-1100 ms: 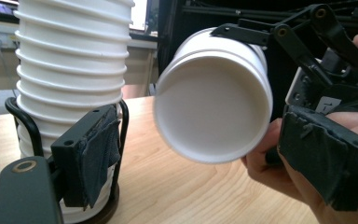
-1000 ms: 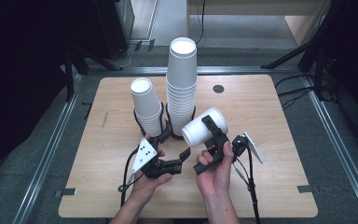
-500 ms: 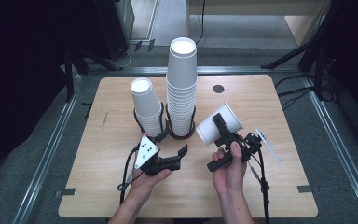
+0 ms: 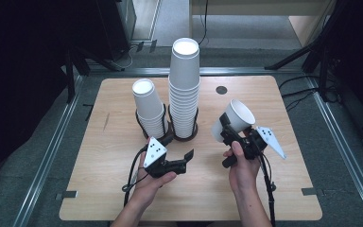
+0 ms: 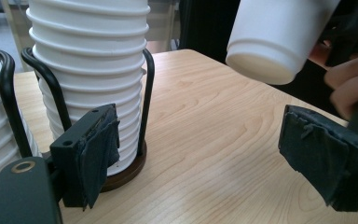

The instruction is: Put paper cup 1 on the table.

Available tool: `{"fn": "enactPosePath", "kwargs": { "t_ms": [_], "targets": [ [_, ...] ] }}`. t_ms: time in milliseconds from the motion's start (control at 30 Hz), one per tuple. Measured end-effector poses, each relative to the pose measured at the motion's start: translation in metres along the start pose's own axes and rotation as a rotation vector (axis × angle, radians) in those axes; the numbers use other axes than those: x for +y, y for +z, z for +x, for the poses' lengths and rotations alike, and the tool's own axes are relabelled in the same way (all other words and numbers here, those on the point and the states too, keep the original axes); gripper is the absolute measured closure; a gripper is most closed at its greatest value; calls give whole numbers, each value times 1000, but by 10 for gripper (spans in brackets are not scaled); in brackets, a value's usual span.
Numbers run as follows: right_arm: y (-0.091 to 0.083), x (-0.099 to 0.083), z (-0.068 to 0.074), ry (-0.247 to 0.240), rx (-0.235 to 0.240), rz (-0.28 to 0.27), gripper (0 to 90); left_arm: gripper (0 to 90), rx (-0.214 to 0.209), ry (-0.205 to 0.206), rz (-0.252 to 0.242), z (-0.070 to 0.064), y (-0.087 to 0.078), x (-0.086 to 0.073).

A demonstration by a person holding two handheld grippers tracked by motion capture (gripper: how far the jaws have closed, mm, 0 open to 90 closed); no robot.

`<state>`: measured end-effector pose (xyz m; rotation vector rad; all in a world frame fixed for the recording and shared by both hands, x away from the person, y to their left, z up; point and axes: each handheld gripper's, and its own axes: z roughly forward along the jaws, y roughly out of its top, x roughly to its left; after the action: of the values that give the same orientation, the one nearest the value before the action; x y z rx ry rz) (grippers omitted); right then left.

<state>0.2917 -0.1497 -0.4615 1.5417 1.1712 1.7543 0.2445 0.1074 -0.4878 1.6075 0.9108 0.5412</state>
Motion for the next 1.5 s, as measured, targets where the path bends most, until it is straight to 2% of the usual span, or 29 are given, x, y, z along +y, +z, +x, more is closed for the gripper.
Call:
{"fn": "enactPosePath", "kwargs": {
  "t_ms": [133, 267, 467, 533, 633, 700, 767, 867, 1000, 1100, 1267, 1500],
  "targets": [
    [12, -1, -16, -106, -73, 12, 150, 127, 14, -8, -4, -5, -3, 4],
    [16, -2, -27, -204, -100, 1, 149, 127, 34, -28, 1, -10, -7, 7],
    [13, -2, -39, -258, -122, 17, 147, 127, 34, -34, -11, -19, -14, 17],
    [12, -2, -40, -261, -135, 24, 147, 127, 26, -41, -5, -23, -14, 18],
    [10, 0, -42, -277, -142, 30, 147, 127, 14, -18, 9, -32, -13, 17],
    [10, 0, -43, -313, -139, 30, 147, 127, 8, -9, 11, -35, -13, 17],
    [11, -1, -43, -371, -136, 25, 148, 127, 8, -8, 3, -37, -13, 17],
    [15, -6, -43, -428, -118, 13, 148, 127, 22, 2, 18, -35, -12, 14],
    [23, -13, -48, -464, -91, 5, 149, 124, 33, -10, 49, -25, -9, 7],
    [31, -19, -54, -482, -86, -8, 150, 122, 50, -18, 54, -19, -9, 6],
    [37, -23, -58, -457, -70, -11, 150, 123, 73, -29, 48, -10, -12, 6],
    [39, -28, -61, -462, -79, 8, 150, 122, 90, -38, 54, -3, -11, 4]
  ]
}}
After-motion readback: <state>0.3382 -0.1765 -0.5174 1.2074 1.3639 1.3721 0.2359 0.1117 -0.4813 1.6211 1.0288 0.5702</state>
